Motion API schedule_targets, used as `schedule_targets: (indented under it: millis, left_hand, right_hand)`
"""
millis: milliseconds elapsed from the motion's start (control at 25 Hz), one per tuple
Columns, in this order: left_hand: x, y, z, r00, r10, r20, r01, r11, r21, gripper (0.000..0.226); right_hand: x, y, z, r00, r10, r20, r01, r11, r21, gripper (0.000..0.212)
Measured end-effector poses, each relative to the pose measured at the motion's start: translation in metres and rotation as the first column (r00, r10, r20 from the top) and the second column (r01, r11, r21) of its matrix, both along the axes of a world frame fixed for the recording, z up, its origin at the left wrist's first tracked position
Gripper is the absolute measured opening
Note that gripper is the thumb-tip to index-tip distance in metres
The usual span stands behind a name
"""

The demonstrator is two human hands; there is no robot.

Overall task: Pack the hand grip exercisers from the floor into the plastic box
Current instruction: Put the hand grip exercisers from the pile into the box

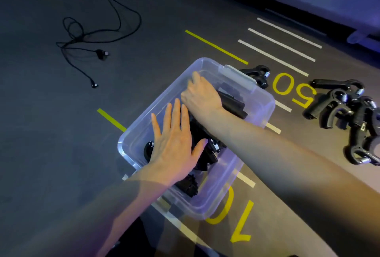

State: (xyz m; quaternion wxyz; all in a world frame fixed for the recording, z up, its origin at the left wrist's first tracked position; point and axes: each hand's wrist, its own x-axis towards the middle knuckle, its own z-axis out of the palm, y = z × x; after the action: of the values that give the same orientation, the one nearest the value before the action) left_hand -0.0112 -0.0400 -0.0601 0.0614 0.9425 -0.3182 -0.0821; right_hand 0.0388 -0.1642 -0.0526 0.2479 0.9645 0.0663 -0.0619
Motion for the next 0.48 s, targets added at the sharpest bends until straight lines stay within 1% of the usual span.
schedule_targets:
  millis: [40,80,160,240,280,320,400,440,480]
  left_hand:
    - [0.001,0.001,0.0,1.0,0.012,-0.007,-0.012,1.0,-0.007,0.084]
    - [0.002,0.003,-0.001,1.0,0.018,-0.015,-0.018,1.0,-0.013,0.084]
    - [0.004,0.005,-0.002,1.0,0.017,-0.025,-0.017,1.0,-0.021,0.082]
    - [0.003,0.006,-0.003,0.999,0.013,-0.031,-0.014,0.999,-0.032,0.082]
    - [0.002,0.006,-0.003,0.999,0.007,-0.031,-0.008,1.0,-0.029,0.082]
    - [0.001,0.006,-0.003,1.0,0.002,-0.031,-0.002,1.0,-0.022,0.082]
    - [0.0,0.005,-0.003,0.999,0.002,-0.035,-0.002,1.0,-0.012,0.082]
    - [0.001,0.005,-0.003,0.999,0.004,-0.036,-0.004,1.0,-0.008,0.082]
    - [0.001,0.005,-0.004,0.999,0.003,-0.037,-0.004,1.0,-0.004,0.082]
  right_hand:
    - [0.001,0.003,-0.004,0.999,-0.042,0.009,0.041,0.997,0.063,0.022]
    - [0.001,0.004,-0.006,0.995,-0.103,0.013,0.099,0.981,0.167,0.022]
    - [-0.003,-0.002,-0.015,0.975,-0.222,0.025,0.193,0.894,0.403,0.028]
    - [-0.013,-0.014,-0.027,0.971,-0.238,0.008,0.192,0.803,0.565,0.041]
    - [-0.02,-0.022,-0.033,0.971,-0.239,-0.015,0.197,0.761,0.618,0.047]
    - [-0.027,-0.03,-0.038,0.96,-0.272,-0.065,0.244,0.704,0.667,0.055]
    - [-0.039,-0.047,-0.039,0.907,-0.365,-0.212,0.396,0.564,0.724,0.077]
    - [-0.043,-0.056,-0.037,0.881,-0.381,-0.279,0.456,0.533,0.712,0.086]
    - [-0.046,-0.064,-0.034,0.865,-0.376,-0.332,0.497,0.552,0.67,0.092]
